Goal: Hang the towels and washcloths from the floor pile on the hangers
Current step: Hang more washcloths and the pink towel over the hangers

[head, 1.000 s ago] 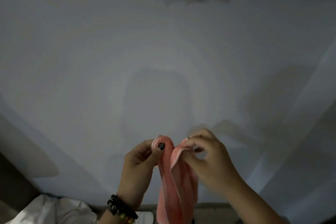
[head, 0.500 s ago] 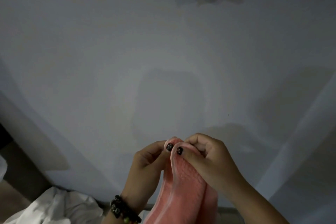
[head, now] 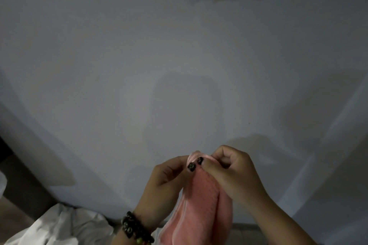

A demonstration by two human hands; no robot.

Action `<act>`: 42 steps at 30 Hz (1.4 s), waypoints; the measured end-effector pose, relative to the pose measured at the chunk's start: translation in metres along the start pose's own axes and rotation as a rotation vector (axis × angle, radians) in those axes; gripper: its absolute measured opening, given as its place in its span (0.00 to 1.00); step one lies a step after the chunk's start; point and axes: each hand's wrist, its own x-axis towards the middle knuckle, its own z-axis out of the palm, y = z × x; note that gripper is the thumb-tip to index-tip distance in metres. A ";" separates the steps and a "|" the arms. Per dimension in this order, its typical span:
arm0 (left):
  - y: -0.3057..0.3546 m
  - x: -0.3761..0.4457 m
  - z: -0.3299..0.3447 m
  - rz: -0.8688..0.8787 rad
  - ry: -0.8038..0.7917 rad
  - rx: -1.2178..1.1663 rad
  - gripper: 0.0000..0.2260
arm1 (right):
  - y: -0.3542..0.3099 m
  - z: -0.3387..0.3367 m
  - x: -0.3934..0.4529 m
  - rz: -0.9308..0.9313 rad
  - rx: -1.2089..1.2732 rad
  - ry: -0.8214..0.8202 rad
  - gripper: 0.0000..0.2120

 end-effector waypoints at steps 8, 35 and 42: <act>-0.006 0.011 0.001 0.016 0.072 0.075 0.09 | 0.026 0.000 0.002 0.048 0.014 -0.193 0.19; 0.099 0.138 -0.084 0.250 0.245 0.643 0.12 | 0.080 -0.063 0.061 0.072 -0.714 -0.117 0.31; 0.063 0.131 -0.102 0.212 0.329 0.733 0.11 | 0.025 -0.121 0.081 -0.224 -1.269 0.167 0.15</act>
